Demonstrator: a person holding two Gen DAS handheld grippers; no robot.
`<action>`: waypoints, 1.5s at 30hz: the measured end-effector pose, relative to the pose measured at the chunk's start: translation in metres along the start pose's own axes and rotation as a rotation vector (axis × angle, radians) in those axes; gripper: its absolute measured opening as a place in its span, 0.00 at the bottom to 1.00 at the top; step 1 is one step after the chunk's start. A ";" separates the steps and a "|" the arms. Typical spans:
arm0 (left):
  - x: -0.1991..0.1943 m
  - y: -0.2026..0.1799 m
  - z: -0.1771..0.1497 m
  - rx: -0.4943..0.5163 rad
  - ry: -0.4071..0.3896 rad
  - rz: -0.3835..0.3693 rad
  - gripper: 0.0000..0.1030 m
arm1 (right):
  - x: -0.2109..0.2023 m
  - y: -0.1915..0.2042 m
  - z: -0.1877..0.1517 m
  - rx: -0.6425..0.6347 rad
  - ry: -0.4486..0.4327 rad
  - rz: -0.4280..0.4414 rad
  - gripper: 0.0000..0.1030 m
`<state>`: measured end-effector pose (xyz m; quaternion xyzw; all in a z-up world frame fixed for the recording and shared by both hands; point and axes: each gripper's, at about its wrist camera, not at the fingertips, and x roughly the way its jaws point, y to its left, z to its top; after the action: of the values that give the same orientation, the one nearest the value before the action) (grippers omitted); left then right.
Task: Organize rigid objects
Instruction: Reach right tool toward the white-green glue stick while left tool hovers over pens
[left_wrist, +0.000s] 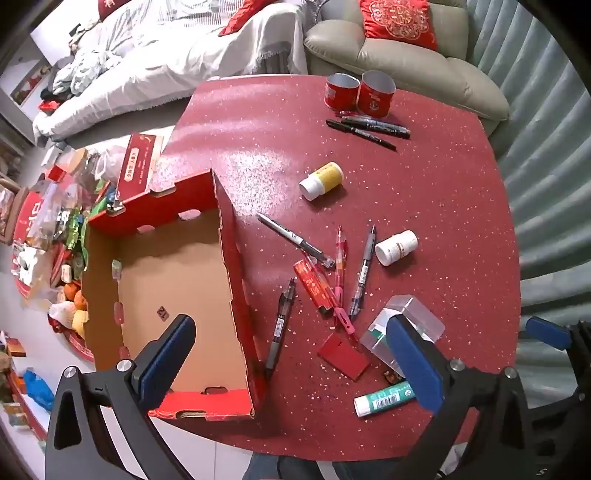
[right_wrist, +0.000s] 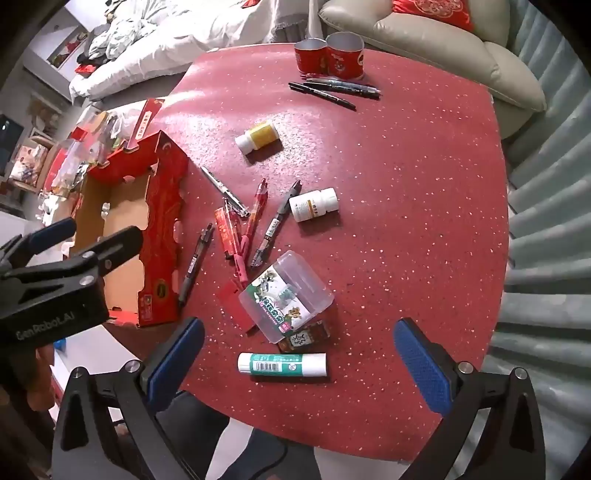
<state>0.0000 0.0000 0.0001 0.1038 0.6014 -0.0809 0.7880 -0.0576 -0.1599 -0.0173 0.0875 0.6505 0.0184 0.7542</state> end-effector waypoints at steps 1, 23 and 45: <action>0.000 0.000 0.000 -0.004 -0.003 -0.007 1.00 | 0.000 0.000 0.000 -0.003 -0.010 0.005 1.00; 0.034 -0.023 -0.015 0.006 0.140 -0.185 1.00 | -0.006 -0.023 -0.018 0.049 0.020 -0.016 1.00; 0.118 0.033 -0.065 -0.067 0.322 -0.099 1.00 | 0.011 -0.032 -0.037 0.057 0.095 -0.040 1.00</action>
<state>-0.0211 0.0486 -0.1285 0.0594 0.7267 -0.0820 0.6795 -0.0947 -0.1862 -0.0386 0.0948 0.6874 -0.0112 0.7200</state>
